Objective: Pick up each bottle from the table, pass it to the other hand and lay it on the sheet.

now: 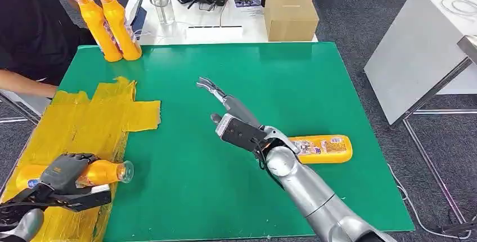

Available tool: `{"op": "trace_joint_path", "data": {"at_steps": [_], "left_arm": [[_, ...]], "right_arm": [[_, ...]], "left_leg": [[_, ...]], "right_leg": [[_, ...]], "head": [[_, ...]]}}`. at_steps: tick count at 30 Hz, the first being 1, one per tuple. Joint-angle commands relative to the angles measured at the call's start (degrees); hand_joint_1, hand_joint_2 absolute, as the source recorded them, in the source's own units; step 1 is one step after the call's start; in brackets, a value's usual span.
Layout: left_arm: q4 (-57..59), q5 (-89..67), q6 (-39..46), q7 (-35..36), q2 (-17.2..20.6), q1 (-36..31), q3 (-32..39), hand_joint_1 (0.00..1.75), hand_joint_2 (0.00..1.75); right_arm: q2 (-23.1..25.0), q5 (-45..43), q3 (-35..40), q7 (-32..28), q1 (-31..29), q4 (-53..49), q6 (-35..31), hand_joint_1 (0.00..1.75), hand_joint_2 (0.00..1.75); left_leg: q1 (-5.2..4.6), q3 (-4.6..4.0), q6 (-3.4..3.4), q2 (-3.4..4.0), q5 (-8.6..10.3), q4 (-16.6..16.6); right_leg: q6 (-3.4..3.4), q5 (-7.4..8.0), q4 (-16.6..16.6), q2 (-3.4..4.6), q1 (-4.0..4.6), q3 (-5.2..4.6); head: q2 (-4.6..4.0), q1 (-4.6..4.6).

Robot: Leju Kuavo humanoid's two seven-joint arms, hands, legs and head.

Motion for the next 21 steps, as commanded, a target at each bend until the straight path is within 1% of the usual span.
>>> {"op": "trace_joint_path", "data": {"at_steps": [1, 2, 3, 12, 16, 21], "left_arm": [[5.97, 0.28, -0.88, -0.17, 0.74, -1.37, -5.64, 1.75, 1.75], [6.03, 0.28, -0.89, -0.17, 0.58, -1.42, -5.74, 1.75, 1.75], [6.8, -0.09, 0.45, 0.42, -0.27, -1.75, -5.74, 0.0, 1.75], [9.14, -0.38, 1.6, 0.68, -1.97, -3.23, -6.79, 0.0, 1.75], [9.01, -0.22, 1.67, 0.66, -1.99, -3.25, -6.89, 0.0, 1.75], [8.38, 0.35, 2.12, 0.49, -2.27, -2.92, -6.36, 0.0, 1.75]], "right_arm": [[-0.18, -0.5, 2.2, -0.1, -3.29, 3.9, 0.38, 0.0, 0.0], [-0.14, -0.5, 2.22, -0.1, -3.29, 3.89, 0.38, 0.0, 0.0], [-0.12, -0.51, 2.32, -0.1, -3.29, 3.83, 0.33, 0.0, 0.0], [-0.08, -0.54, 2.93, -0.08, -3.12, 3.56, 0.23, 0.0, 0.0], [0.06, -0.56, 3.1, -0.07, -3.19, 3.67, 0.21, 0.0, 0.0], [0.36, -0.65, 3.4, -0.05, -3.37, 4.11, 0.28, 0.0, 0.0]], "left_leg": [[-0.03, 0.18, 0.01, 0.01, -0.02, -0.07], [-0.02, 0.22, 0.01, 0.01, -0.03, -0.07], [-0.04, 0.18, 0.01, 0.0, -0.01, -0.07], [-0.06, 0.25, -0.05, -0.16, 0.08, -0.1], [-0.05, 0.27, -0.09, -0.2, 0.13, -0.11], [-0.08, 0.24, -0.04, -0.43, 0.24, -0.09]], "right_leg": [[-0.02, -0.02, -0.03, 0.03, -0.03, 0.15], [-0.03, -0.03, -0.04, 0.03, -0.01, 0.19], [-0.02, -0.02, -0.03, 0.02, -0.03, 0.15], [-0.01, 0.0, -0.05, -0.14, -0.03, 0.24], [-0.01, 0.02, -0.06, -0.19, -0.03, 0.28], [-0.01, 0.0, -0.02, -0.38, -0.06, 0.3]], "head": [[0.0, 0.0], [0.0, -0.02], [0.0, 0.0], [0.0, 0.0], [0.0, -0.02], [0.0, -0.02]]}}
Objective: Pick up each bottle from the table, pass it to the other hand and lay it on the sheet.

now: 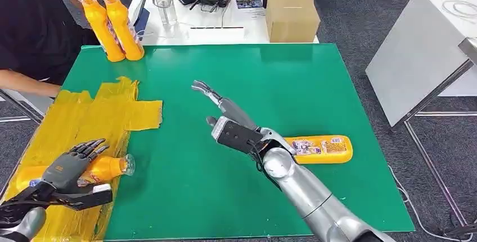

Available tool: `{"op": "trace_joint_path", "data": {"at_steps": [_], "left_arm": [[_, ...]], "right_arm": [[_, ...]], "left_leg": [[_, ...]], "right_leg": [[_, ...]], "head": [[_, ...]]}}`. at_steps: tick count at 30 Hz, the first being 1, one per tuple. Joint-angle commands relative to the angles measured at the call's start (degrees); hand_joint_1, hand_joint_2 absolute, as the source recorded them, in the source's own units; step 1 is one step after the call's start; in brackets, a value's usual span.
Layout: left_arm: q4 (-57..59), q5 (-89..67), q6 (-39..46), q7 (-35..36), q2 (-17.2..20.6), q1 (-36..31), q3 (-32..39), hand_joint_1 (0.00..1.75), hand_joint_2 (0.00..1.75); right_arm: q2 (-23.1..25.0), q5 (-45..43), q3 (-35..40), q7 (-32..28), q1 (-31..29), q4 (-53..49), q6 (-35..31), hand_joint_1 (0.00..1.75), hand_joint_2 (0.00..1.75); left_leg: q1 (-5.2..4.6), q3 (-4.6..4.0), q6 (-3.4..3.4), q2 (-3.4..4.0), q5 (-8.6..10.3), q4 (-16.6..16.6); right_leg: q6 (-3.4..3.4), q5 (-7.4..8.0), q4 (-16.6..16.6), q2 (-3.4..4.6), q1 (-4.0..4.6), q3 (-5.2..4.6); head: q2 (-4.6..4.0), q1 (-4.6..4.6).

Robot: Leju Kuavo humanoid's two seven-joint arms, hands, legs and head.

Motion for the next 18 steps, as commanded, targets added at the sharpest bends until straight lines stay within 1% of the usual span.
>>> {"op": "trace_joint_path", "data": {"at_steps": [1, 10, 13, 16, 18], "left_arm": [[4.66, 0.26, 0.46, -0.03, -3.01, -0.29, -2.2, 0.0, 1.75], [4.51, 0.25, 1.25, -0.22, -3.35, 0.02, -1.7, 0.0, 1.75], [3.5, -0.81, 4.23, -0.33, -5.56, 0.66, 0.38, 0.0, 1.75], [2.26, -3.42, 10.3, 0.87, -10.21, 0.56, 3.21, 0.0, 1.75], [-0.75, -4.67, 11.91, 1.61, -12.02, 1.31, 4.12, 0.0, 1.75]], "right_arm": [[0.0, -0.22, 2.12, 0.06, -3.1, 3.75, 0.18, 0.0, 0.0], [0.07, -0.22, 2.25, 0.06, -3.12, 3.92, 0.13, 0.0, 0.0], [0.11, -0.16, 2.5, 0.04, -2.91, 4.02, -0.16, 0.0, 0.0], [0.01, 0.0, 2.58, 0.03, -2.22, 3.53, -0.41, 0.0, 0.0], [-0.14, 0.28, 2.82, 0.08, -1.62, 3.1, -0.51, 0.0, 0.0]], "left_leg": [[-0.05, 0.09, 0.05, -0.01, 0.04, -0.08], [-0.06, 0.1, 0.05, -0.19, 0.1, -0.07], [-0.06, 0.1, 0.05, -0.21, 0.1, -0.08], [-0.06, 0.11, 0.07, -0.24, 0.12, -0.12], [-0.08, 0.1, 0.07, -0.32, 0.12, -0.1]], "right_leg": [[0.0, 0.02, -0.04, 0.0, -0.04, 0.08], [0.0, 0.01, -0.03, -0.16, -0.06, 0.13], [0.0, 0.0, -0.03, -0.18, -0.07, 0.14], [0.01, 0.03, -0.1, -0.22, -0.06, 0.17], [0.02, 0.0, -0.07, -0.3, -0.09, 0.17]], "head": [[0.0, 0.02], [0.0, 0.0], [0.0, 0.0], [0.0, 0.0], [0.0, 0.0]]}}
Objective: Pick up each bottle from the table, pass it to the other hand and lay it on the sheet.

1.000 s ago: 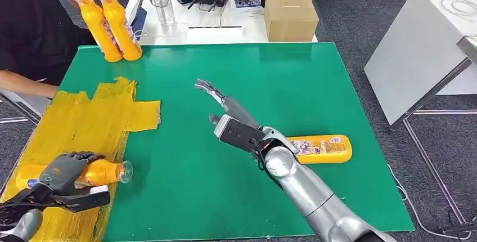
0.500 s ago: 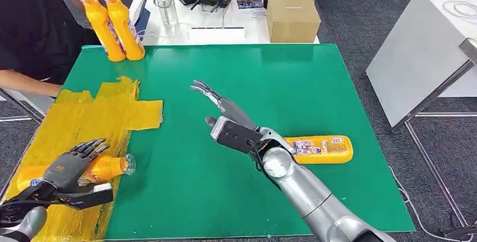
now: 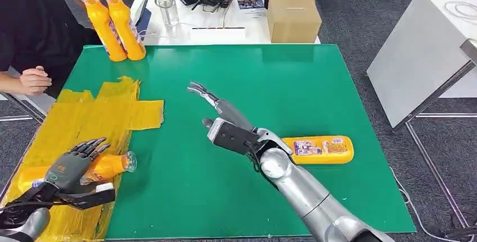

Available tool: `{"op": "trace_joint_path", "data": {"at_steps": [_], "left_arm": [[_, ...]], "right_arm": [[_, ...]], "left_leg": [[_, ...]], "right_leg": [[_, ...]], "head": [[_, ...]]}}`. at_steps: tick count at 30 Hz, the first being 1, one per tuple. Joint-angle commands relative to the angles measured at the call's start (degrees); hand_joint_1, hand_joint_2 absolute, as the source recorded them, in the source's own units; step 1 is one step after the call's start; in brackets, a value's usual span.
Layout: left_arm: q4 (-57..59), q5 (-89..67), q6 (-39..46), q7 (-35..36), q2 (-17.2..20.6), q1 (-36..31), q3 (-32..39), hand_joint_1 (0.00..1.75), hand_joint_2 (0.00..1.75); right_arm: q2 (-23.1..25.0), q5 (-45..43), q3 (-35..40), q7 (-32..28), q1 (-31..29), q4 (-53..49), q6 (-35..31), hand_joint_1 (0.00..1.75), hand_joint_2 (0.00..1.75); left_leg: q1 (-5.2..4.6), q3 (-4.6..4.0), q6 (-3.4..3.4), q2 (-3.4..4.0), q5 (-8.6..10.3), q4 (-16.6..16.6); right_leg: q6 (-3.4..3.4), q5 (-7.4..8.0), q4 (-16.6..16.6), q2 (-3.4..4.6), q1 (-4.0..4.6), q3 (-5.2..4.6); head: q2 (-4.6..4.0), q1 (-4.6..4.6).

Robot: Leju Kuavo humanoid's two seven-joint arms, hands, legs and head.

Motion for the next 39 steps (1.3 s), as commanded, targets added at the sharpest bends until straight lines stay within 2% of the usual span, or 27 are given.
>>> {"op": "trace_joint_path", "data": {"at_steps": [1, 13, 24, 25, 28, 29, 31, 34, 36, 37, 39], "left_arm": [[-2.38, -4.23, 7.55, 2.0, -11.02, 1.45, 4.63, 0.0, 1.75], [-9.99, -1.53, 11.39, -2.45, -14.3, 4.5, 10.39, 0.0, 1.75], [-12.28, 0.07, 11.54, -3.49, -14.22, 5.59, 12.08, 0.0, 1.75], [-13.44, 3.52, 11.41, -5.14, -15.11, 5.96, 12.97, 0.0, 1.75], [-18.72, 15.12, 6.42, -9.7, -19.38, 6.27, 16.06, 0.0, 1.75], [-22.48, 25.16, 0.23, -12.36, -22.39, 5.86, 18.52, 0.0, 1.75], [-24.39, 24.39, -1.18, -10.97, -23.05, 5.7, 18.59, 0.0, 1.75], [-24.63, 25.75, -1.87, -11.11, -23.64, 5.54, 19.08, 0.0, 1.75], [-28.36, 40.81, -11.71, -13.27, -26.96, 4.87, 22.27, 0.0, 1.75], [-29.07, 40.96, -12.12, -12.94, -27.09, 4.91, 22.45, 0.0, 1.75], [-32.67, 53.57, -20.73, -9.99, -29.24, 4.22, 24.98, 0.0, 1.75]], "right_arm": [[-0.56, 0.38, 1.86, 0.11, -1.19, 2.44, -0.45, 0.0, 0.0], [-0.04, 0.94, 2.35, 0.22, -1.34, 2.88, -1.05, 0.0, 0.0], [-0.06, 0.98, 2.28, 0.25, -1.38, 2.82, -0.97, 0.0, 0.0], [-0.13, 1.0, 2.31, 0.25, -1.22, 2.74, -1.03, 0.0, 0.0], [-1.14, 2.05, 1.84, 0.32, 0.36, 0.95, -1.59, 0.0, 0.0], [-1.68, 3.22, 1.1, 0.4, 1.61, -0.44, -2.3, 0.0, 0.0], [-2.05, 3.44, 0.89, 0.44, 2.19, -1.15, -2.3, 0.0, 0.0], [-1.98, 3.62, 0.68, 0.43, 2.29, -1.2, -2.31, 0.0, 0.0], [-2.45, 5.2, -0.61, 0.51, 3.37, -2.22, -2.88, 0.0, 0.0], [-2.67, 5.26, -0.76, 0.51, 3.58, -2.48, -2.89, 0.0, 0.0], [-3.66, 6.25, -2.13, 0.45, 4.79, -3.97, -2.74, 0.0, 0.0]], "left_leg": [[-0.06, 0.08, 0.06, -0.05, 0.02, -0.11], [0.01, -0.08, 0.01, 0.09, -0.07, 0.0], [0.0, -0.19, 0.02, 0.08, -0.04, 0.0], [0.0, -0.12, 0.03, 0.1, -0.07, -0.01], [0.02, -0.19, 0.03, 0.02, -0.05, 0.0], [0.05, -0.18, 0.05, -0.04, -0.08, 0.03], [0.05, -0.28, 0.06, -0.18, -0.03, 0.06], [0.02, -0.28, 0.05, -0.03, -0.05, 0.05], [-0.01, -0.33, 0.03, 0.03, -0.02, 0.03], [0.02, -0.3, 0.04, -0.02, -0.05, 0.06], [0.04, -0.41, 0.02, -0.05, -0.01, 0.07]], "right_leg": [[0.03, 0.02, -0.12, -0.03, -0.06, 0.11], [0.0, -0.01, -0.05, 0.12, -0.01, -0.12], [0.02, 0.01, -0.03, 0.11, 0.01, -0.22], [0.01, -0.01, -0.04, 0.14, 0.01, -0.16], [0.02, -0.01, -0.06, 0.05, 0.02, -0.2], [0.03, -0.04, -0.07, 0.0, 0.05, -0.14], [0.05, -0.04, -0.07, -0.17, 0.05, -0.22], [0.04, -0.02, -0.04, -0.02, 0.01, -0.25], [0.03, 0.02, -0.02, 0.05, -0.03, -0.34], [0.03, -0.02, -0.02, 0.0, 0.0, -0.28], [0.03, 0.01, -0.03, -0.05, 0.02, -0.4]], "head": [[0.0, 0.0], [0.0, 0.02], [0.0, 0.02], [0.0, 0.02], [0.0, 0.02], [0.0, 0.0], [0.0, 0.0], [0.0, 0.04], [0.0, 0.0], [0.0, 0.0], [0.0, -0.02]]}}
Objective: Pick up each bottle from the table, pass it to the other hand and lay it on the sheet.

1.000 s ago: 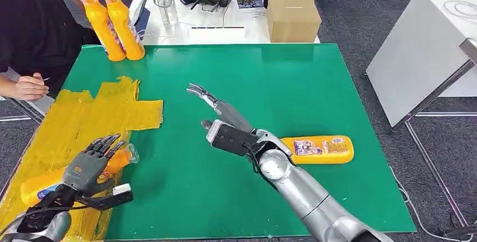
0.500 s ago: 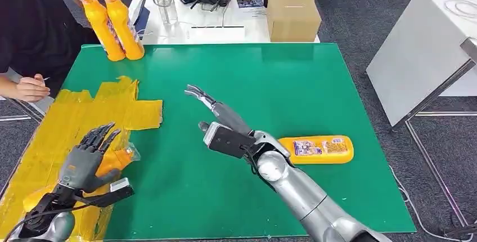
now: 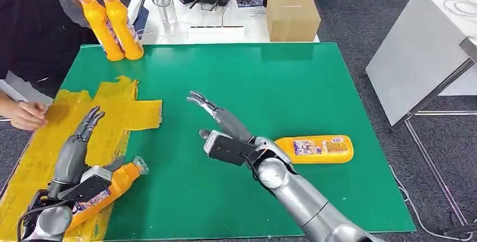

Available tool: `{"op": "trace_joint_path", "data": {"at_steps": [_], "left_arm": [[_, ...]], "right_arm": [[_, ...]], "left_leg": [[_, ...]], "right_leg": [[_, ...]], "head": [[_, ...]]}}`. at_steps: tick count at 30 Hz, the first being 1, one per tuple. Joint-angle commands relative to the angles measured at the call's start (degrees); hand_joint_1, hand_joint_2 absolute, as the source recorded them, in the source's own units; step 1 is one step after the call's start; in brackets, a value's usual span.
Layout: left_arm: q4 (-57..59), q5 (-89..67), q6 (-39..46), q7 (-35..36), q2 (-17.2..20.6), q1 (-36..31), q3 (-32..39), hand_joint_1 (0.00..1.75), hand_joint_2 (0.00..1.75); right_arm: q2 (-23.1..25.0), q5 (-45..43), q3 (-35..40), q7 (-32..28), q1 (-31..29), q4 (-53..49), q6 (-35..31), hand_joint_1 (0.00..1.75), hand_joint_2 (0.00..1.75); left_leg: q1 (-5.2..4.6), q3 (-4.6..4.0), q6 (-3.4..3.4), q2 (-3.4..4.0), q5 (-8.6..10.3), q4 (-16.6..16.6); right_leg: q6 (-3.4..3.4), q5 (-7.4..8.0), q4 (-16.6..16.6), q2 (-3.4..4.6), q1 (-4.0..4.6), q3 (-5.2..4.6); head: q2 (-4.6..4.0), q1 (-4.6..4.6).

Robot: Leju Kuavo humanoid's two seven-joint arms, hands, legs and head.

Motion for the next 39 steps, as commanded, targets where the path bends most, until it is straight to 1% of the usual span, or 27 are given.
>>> {"op": "trace_joint_path", "data": {"at_steps": [1, 2, 4, 6, 7, 8, 9, 13, 14, 15, 16, 17, 21, 22, 23, 24, 25, 26, 27, 28, 29, 31, 35, 36, 37, 38, 39], "left_arm": [[-10.38, 28.32, -19.73, 4.05, -10.21, -2.79, 9.36, 0.0, 0.0], [-10.09, 33.01, -22.83, 6.76, -10.22, -2.81, 9.72, 0.0, 0.0], [-9.39, 33.43, -23.11, 6.65, -10.15, -2.72, 9.99, 0.0, 0.0], [-9.19, 37.04, -25.64, 6.84, -10.74, -2.29, 10.1, 0.0, 0.0], [-9.08, 40.29, -27.95, 8.32, -11.14, -1.62, 9.31, 0.0, 0.0], [-9.1, 40.22, -27.95, 8.29, -11.19, -1.45, 9.24, 0.0, 0.0], [-9.32, 44.11, -29.57, 10.4, -11.59, -0.39, 8.41, 0.0, 0.0], [-12.05, 48.29, -30.64, 11.25, -12.38, 3.65, 5.78, 0.0, 0.0], [-12.93, 47.87, -29.96, 10.86, -12.63, 4.37, 5.19, 0.0, 0.0], [-13.62, 47.19, -29.64, 10.33, -12.8, 4.91, 4.33, 0.0, 0.0], [-14.19, 47.43, -29.39, 10.39, -13.11, 5.32, 3.97, 0.0, 0.0], [-15.08, 46.52, -28.61, 9.63, -13.9, 5.69, 3.57, 0.0, 0.0], [-16.04, 44.59, -26.65, 8.82, -14.47, 6.17, 1.84, 0.0, 0.0], [-15.91, 44.33, -26.06, 8.75, -14.25, 6.11, 1.5, 0.0, 1.75], [-15.85, 44.42, -26.0, 8.78, -14.15, 6.27, 1.45, 0.0, 1.75], [-15.99, 44.29, -25.37, 8.21, -14.22, 6.75, 1.82, 0.0, 1.75], [-15.97, 44.08, -25.31, 7.98, -14.1, 7.13, 1.85, 0.0, 1.75], [-16.09, 43.63, -24.96, 7.13, -14.11, 7.5, 2.25, 0.0, 1.75], [-15.92, 43.4, -24.94, 6.57, -14.0, 7.73, 2.4, 0.0, 1.75], [-15.61, 43.63, -25.41, 6.34, -13.87, 7.88, 2.67, 0.0, 1.75], [-15.46, 43.82, -25.88, 6.16, -13.95, 7.88, 2.93, 0.0, 1.75], [-15.37, 43.84, -25.95, 6.12, -13.98, 7.79, 2.98, 0.0, 1.75], [-15.41, 43.84, -25.96, 6.1, -14.08, 7.68, 2.98, 0.0, 1.75], [-15.43, 43.84, -25.94, 6.11, -14.1, 7.66, 2.97, 0.0, 1.75], [-15.43, 43.84, -25.94, 6.11, -14.1, 7.66, 2.97, 0.0, 1.75], [-15.34, 43.97, -25.96, 6.27, -14.13, 7.73, 2.95, 0.0, 1.75], [-15.32, 43.07, -25.07, 5.86, -14.23, 7.89, 3.09, 0.0, 1.75]], "right_arm": [[-3.61, 2.8, -3.51, 0.25, 2.28, -3.24, -0.29, 0.0, 0.0], [-3.77, 3.26, -3.8, 0.33, 2.69, -3.5, -0.31, 0.0, 0.0], [-4.04, 3.52, -4.0, 0.26, 3.24, -3.89, -0.34, 0.0, 0.0], [-3.95, 4.06, -4.49, 0.24, 3.7, -4.23, -0.55, 0.0, 0.0], [-4.43, 4.98, -4.58, 0.29, 4.03, -4.7, -0.91, 0.0, 0.0], [-4.62, 4.97, -4.68, 0.29, 4.11, -4.67, -0.92, 0.0, 0.0], [-5.28, 6.43, -4.97, 0.17, 4.77, -5.93, -1.74, 0.0, 0.0], [-7.73, 8.88, -7.2, -0.15, 8.07, -11.37, -3.52, 0.0, 0.0], [-8.09, 9.23, -7.8, -0.15, 8.8, -12.56, -3.59, 0.0, 1.75], [-8.14, 12.12, -8.77, -0.29, 9.77, -14.05, -5.68, 0.0, 1.75], [-8.28, 12.65, -9.29, -0.19, 10.45, -15.25, -5.92, 0.0, 1.75], [-8.16, 16.58, -10.17, -0.18, 11.72, -17.21, -8.57, 0.0, 1.75], [-9.5, 20.25, -11.74, -0.07, 14.27, -21.18, -9.93, 0.0, 1.75], [-9.76, 21.25, -12.47, -0.25, 14.78, -21.55, -9.85, 0.0, 1.75], [-10.82, 21.82, -12.55, 0.93, 15.0, -21.53, -8.86, 0.0, 1.75], [-13.97, 23.45, -12.83, 2.4, 15.39, -21.69, -7.6, 0.0, 1.75], [-15.32, 22.94, -14.01, 1.7, 15.96, -21.67, -7.51, 0.0, 1.75], [-18.44, 22.02, -15.46, 2.71, 17.3, -22.04, -5.31, 0.0, 1.75], [-21.56, 19.55, -17.66, 1.29, 18.97, -22.79, -4.15, 0.0, 1.75], [-23.87, 18.52, -20.38, -0.46, 20.93, -23.43, -2.76, 0.0, 1.75], [-23.81, 18.63, -22.27, -1.79, 21.82, -23.73, -1.7, 0.0, 1.75], [-23.51, 18.83, -22.42, -1.82, 21.95, -24.14, -1.46, 0.0, 1.75], [-22.66, 19.45, -21.8, -1.3, 21.54, -24.37, -0.99, 0.0, 1.75], [-22.39, 19.67, -21.59, -1.04, 21.39, -24.39, -0.92, 0.0, 1.75], [-22.39, 19.67, -21.59, -1.04, 21.39, -24.39, -0.92, 0.0, 1.75], [-23.74, 20.3, -21.89, -0.12, 22.15, -25.0, -0.82, 0.0, 1.75], [-26.92, 19.62, -23.49, 0.73, 25.05, -27.26, 0.02, 0.0, 1.75]], "left_leg": [[0.07, -0.06, 0.04, -0.26, -0.04, 0.1], [0.06, -0.06, 0.03, -0.21, -0.02, 0.06], [0.05, 0.08, 0.05, -0.15, -0.09, 0.06], [0.01, 0.15, 0.04, -0.1, -0.07, -0.01], [0.01, 0.14, 0.04, -0.09, -0.07, -0.01], [0.03, 0.16, 0.04, -0.08, -0.09, 0.0], [0.0, 0.07, 0.03, -0.11, -0.03, -0.02], [-0.01, 0.13, 0.05, -0.08, -0.08, -0.03], [-0.01, 0.09, 0.05, -0.1, -0.06, -0.02], [-0.03, 0.09, 0.06, -0.1, -0.07, -0.02], [-0.03, 0.04, 0.05, -0.11, -0.05, -0.01], [-0.01, 0.11, 0.06, -0.15, -0.12, 0.02], [-0.02, -0.05, 0.04, -0.13, -0.05, 0.01], [-0.01, 0.08, 0.06, -0.18, -0.14, 0.04], [-0.02, 0.04, 0.06, -0.2, -0.1, 0.01], [-0.02, -0.03, 0.04, -0.17, -0.06, 0.01], [0.0, 0.03, 0.05, -0.23, -0.08, 0.0], [-0.02, 0.01, 0.06, -0.23, -0.05, -0.02], [-0.01, 0.01, 0.05, -0.22, -0.05, -0.03], [0.0, 0.08, 0.09, -0.42, -0.06, -0.04], [-0.03, 0.08, 0.09, -0.45, -0.05, -0.04], [-0.04, 0.1, 0.11, -0.52, -0.09, 0.0], [-0.1, 0.09, 0.05, -0.06, -0.2, 0.03], [-0.14, 0.14, 0.04, -0.01, -0.24, 0.03], [-0.21, 0.0, 0.05, -0.09, -0.1, -0.01], [-0.18, 0.07, 0.04, -0.12, -0.14, 0.01], [-0.21, 0.02, 0.05, -0.15, -0.11, 0.01]], "right_leg": [[0.0, -0.08, 0.0, -0.25, 0.07, 0.08], [0.0, -0.04, -0.03, -0.19, 0.07, 0.05], [0.01, -0.09, -0.04, -0.13, 0.06, 0.18], [0.0, -0.07, -0.07, -0.07, 0.04, 0.22], [0.0, -0.06, -0.06, -0.05, 0.04, 0.21], [-0.01, -0.08, -0.06, -0.04, 0.05, 0.22], [0.01, -0.05, -0.05, -0.08, 0.02, 0.13], [0.02, -0.07, -0.09, -0.05, 0.02, 0.21], [0.03, -0.06, -0.09, -0.08, 0.02, 0.17], [0.03, -0.07, -0.07, -0.07, 0.0, 0.16], [0.02, -0.06, -0.04, -0.08, -0.02, 0.09], [0.02, -0.11, -0.05, -0.12, 0.0, 0.19], [0.01, -0.04, -0.04, -0.12, -0.04, 0.01], [0.0, -0.13, -0.05, -0.16, -0.03, 0.19], [0.01, -0.09, -0.07, -0.17, -0.04, 0.14], [0.01, -0.05, -0.05, -0.14, -0.04, 0.04], [0.01, -0.07, -0.09, -0.19, -0.02, 0.13], [0.02, -0.06, -0.1, -0.2, -0.04, 0.11], [0.02, -0.04, -0.12, -0.18, -0.03, 0.11], [0.04, -0.09, -0.2, -0.38, -0.02, 0.27], [0.05, -0.1, -0.19, -0.41, -0.06, 0.24], [0.06, -0.14, -0.17, -0.47, -0.07, 0.29], [-0.01, -0.1, -0.08, -0.07, -0.11, 0.19], [-0.03, -0.11, -0.08, 0.0, -0.1, 0.23], [0.01, -0.03, -0.07, -0.08, -0.14, 0.06], [-0.01, -0.07, -0.08, -0.09, -0.11, 0.14], [0.0, -0.07, -0.05, -0.12, -0.14, 0.07]], "head": [[0.0, 0.02], [0.0, 0.02], [0.0, 0.0], [0.0, 0.0], [0.0, 0.0], [0.0, 0.0], [0.0, 0.0], [0.0, 0.0], [0.0, 0.0], [0.0, 0.0], [0.0, 0.0], [0.0, 0.0], [0.0, 0.0], [0.0, 0.0], [0.0, 0.0], [0.0, 0.0], [0.0, 0.0], [0.0, 0.0], [0.0, -0.02], [0.0, -0.02], [0.0, -0.02], [0.0, -0.02], [0.0, -0.02], [0.0, -0.02], [0.0, -0.02], [0.0, -0.02], [0.0, -0.02]]}}
